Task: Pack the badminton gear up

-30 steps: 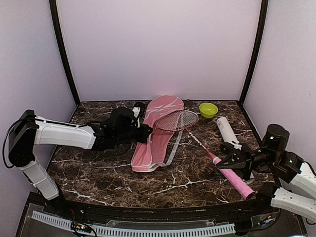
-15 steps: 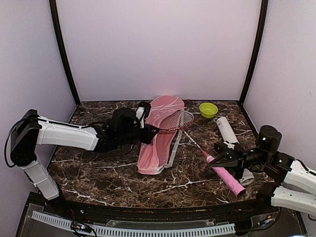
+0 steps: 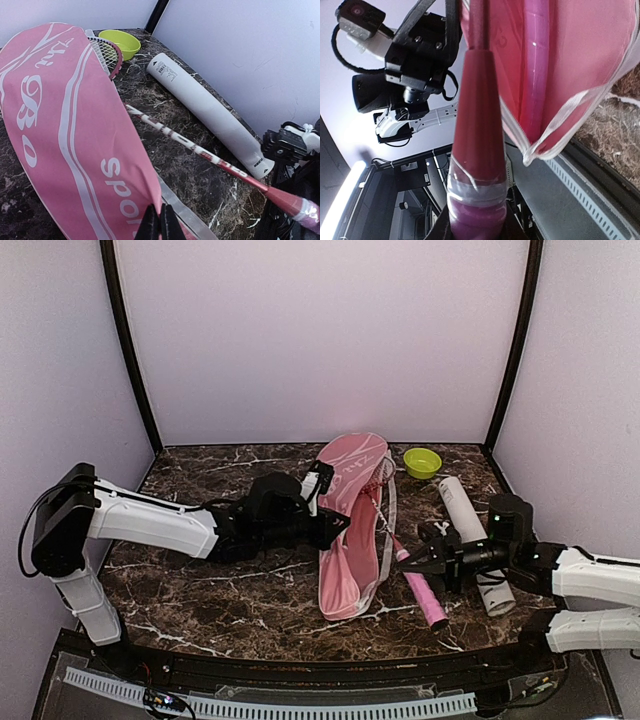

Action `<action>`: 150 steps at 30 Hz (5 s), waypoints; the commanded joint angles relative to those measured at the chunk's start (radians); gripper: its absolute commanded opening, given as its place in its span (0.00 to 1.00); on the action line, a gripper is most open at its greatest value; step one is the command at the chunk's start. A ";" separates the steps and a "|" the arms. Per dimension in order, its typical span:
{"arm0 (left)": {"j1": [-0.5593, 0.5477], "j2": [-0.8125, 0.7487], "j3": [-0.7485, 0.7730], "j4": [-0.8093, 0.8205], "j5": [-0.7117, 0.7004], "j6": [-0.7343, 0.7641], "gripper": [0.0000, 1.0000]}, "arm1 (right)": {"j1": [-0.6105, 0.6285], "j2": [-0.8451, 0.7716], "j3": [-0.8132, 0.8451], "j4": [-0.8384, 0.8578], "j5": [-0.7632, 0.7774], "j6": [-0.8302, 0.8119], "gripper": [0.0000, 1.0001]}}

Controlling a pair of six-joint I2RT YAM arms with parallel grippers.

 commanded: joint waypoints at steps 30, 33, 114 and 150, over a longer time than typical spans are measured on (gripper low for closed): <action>-0.092 -0.019 -0.008 0.019 0.078 -0.097 0.00 | 0.026 0.616 0.454 0.022 0.414 -0.570 0.00; -0.099 -0.013 -0.007 0.021 0.082 -0.105 0.00 | 0.026 0.641 0.471 0.027 0.427 -0.578 0.00; -0.179 0.439 0.515 -0.637 -0.191 -0.060 0.41 | -0.019 0.074 0.157 -0.463 0.917 -0.770 0.61; -0.054 -0.138 -0.043 -0.579 -0.341 -0.336 0.00 | -0.032 0.055 0.141 -0.431 0.911 -0.711 0.61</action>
